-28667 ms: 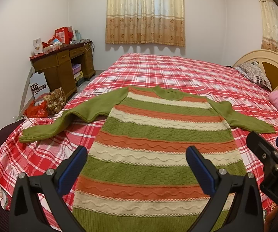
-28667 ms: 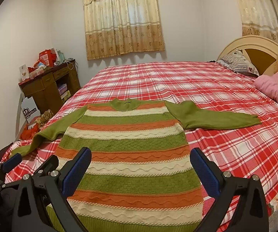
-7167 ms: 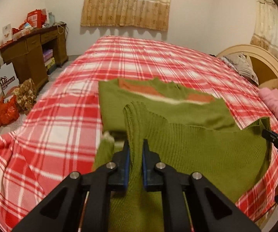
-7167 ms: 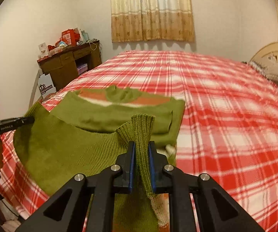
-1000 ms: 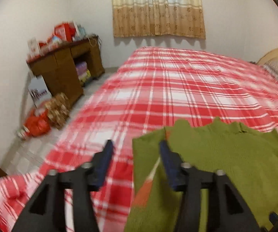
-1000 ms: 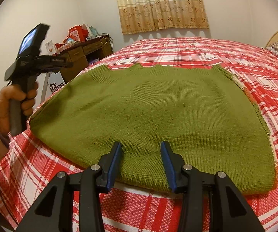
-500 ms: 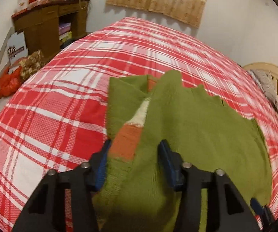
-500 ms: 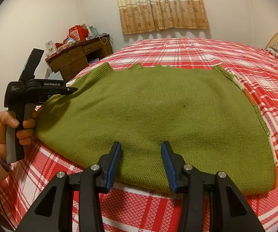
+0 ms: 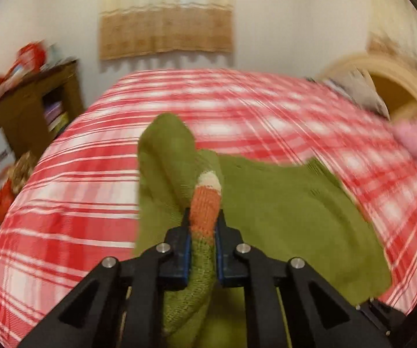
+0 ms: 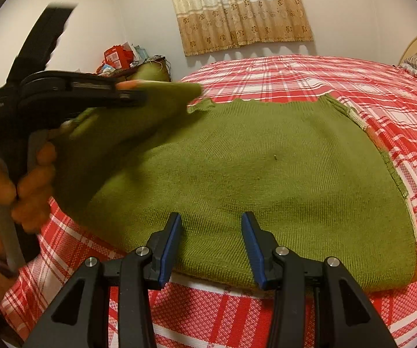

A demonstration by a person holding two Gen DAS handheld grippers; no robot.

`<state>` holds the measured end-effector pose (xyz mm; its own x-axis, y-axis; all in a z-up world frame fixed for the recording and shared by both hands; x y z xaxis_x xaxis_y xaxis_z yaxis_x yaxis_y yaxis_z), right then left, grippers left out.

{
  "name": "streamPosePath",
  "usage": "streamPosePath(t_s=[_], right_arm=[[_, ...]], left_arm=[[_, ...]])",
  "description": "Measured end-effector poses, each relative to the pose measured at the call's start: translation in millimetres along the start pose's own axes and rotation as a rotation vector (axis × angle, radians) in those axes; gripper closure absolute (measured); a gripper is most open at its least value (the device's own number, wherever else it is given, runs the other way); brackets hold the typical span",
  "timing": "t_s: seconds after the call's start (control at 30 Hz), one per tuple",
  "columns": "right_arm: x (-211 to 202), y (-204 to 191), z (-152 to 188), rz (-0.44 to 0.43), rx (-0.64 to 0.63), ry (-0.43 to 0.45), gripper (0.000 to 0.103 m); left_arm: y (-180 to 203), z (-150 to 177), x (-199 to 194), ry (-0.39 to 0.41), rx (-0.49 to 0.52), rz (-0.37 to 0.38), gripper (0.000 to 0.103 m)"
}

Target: Fold small clothes

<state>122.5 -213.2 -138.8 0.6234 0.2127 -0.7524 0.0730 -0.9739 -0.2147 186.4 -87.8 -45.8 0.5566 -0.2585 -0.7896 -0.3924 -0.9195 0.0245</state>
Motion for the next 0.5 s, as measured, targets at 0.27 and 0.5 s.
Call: streamPosePath(t_s=[0.27,0.5], right_arm=[[-1.3,2.6,0.9,-0.011,0.006,0.001,0.058],[-1.4,2.4,0.5,-0.007,0.004,-0.001,0.058]], left_arm=[[37.1,23.9,29.2,-0.059,0.13,-0.083,0.088],[15.5,35.7,-32.3,0.018,0.061,0.098,0.033]])
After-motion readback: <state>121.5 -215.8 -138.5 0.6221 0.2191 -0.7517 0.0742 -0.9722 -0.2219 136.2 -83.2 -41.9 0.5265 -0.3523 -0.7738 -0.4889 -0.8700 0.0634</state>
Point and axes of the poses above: each gripper's, at about its wrist camera, not at the fingertips, and x roughly the way its jaws point, y to its right, z to its underside, the point moved 2 cm from there along x, roughly the way its jaws point, and after that the axes turned 12 degrees about -y, right-handed, at the moved point
